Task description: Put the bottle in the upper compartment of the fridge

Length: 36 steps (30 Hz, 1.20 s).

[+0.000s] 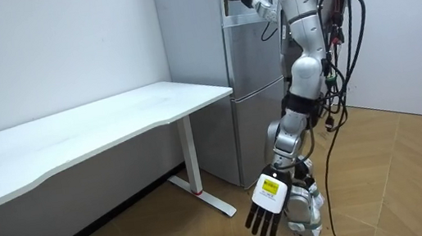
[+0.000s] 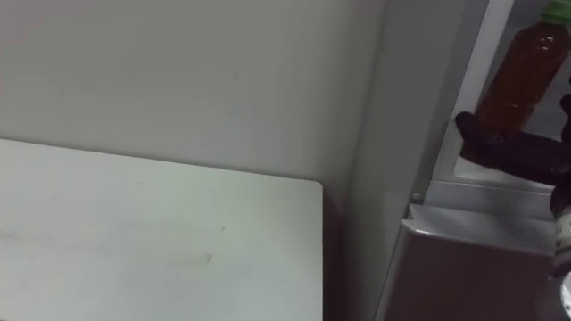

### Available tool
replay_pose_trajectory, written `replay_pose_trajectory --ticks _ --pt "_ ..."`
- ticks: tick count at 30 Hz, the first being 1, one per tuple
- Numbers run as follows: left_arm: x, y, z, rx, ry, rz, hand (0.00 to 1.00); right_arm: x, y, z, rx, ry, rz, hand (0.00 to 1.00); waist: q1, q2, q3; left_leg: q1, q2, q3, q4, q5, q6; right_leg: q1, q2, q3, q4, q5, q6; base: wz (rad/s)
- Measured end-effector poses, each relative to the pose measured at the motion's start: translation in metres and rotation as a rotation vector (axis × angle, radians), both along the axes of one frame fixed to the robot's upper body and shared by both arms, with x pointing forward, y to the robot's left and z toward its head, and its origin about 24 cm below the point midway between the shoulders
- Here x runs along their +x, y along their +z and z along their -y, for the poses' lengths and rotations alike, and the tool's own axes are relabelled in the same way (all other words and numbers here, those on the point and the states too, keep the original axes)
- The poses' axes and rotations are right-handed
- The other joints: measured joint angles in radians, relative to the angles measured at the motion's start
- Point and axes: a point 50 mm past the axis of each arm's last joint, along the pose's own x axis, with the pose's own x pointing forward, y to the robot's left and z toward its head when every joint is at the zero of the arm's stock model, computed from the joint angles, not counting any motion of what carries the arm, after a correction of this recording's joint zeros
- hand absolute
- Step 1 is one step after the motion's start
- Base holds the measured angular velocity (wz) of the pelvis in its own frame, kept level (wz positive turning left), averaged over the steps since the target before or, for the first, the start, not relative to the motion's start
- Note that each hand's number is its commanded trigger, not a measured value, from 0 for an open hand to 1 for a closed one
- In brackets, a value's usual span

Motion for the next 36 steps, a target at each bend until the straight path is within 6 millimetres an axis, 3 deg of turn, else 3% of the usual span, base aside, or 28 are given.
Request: replay_pose_trajectory --ticks 4,7,16,24,31,36 --pt "-0.001 0.0 0.001 -0.002 0.002 0.005 0.0 -0.009 0.008 -0.011 0.005 0.035 0.063 0.0 0.004 0.002 -0.0017 0.003 0.001 0.01 -0.001 0.0 0.0 -0.002 0.002 0.011 0.002 0.001 -0.001 -0.07" --pt "-0.001 -0.001 0.003 -0.008 0.001 0.014 0.0 -0.015 0.01 -0.019 0.012 0.067 0.102 0.0 0.004 0.008 0.0025 0.013 0.002 0.013 -0.003 0.0 0.0 0.006 0.003 0.011 0.002 0.001 -0.001 -0.02" --pt "-0.002 -0.002 0.007 -0.02 -0.003 0.015 0.0 -0.031 0.015 -0.034 -0.038 0.124 0.16 0.0 0.001 -0.001 0.0034 0.016 0.003 0.024 -0.004 0.0 -0.001 0.005 0.007 0.028 0.002 0.005 -0.002 -0.02" --pt "0.002 -0.005 0.014 -0.038 -0.027 0.024 0.0 -0.041 -0.007 -0.041 0.206 0.268 0.173 0.0 0.0 0.01 0.0039 0.013 0.006 0.029 -0.003 -0.003 -0.003 0.002 0.011 0.035 -0.001 0.008 -0.003 -0.02" --pt "0.011 -0.009 0.028 -0.074 -0.056 0.052 0.0 -0.045 -0.014 -0.054 0.536 0.611 0.241 0.0 0.002 0.054 0.0012 -0.003 0.009 0.057 -0.003 -0.003 -0.003 -0.028 0.014 0.052 0.003 0.015 -0.006 -0.13" --pt "0.026 -0.009 0.028 -0.079 -0.073 0.082 0.0 -0.043 -0.022 -0.073 0.574 0.797 0.25 0.0 0.004 0.062 0.0014 -0.007 0.011 0.074 -0.003 -0.002 -0.004 -0.048 0.016 0.071 0.021 0.015 -0.007 -0.11"
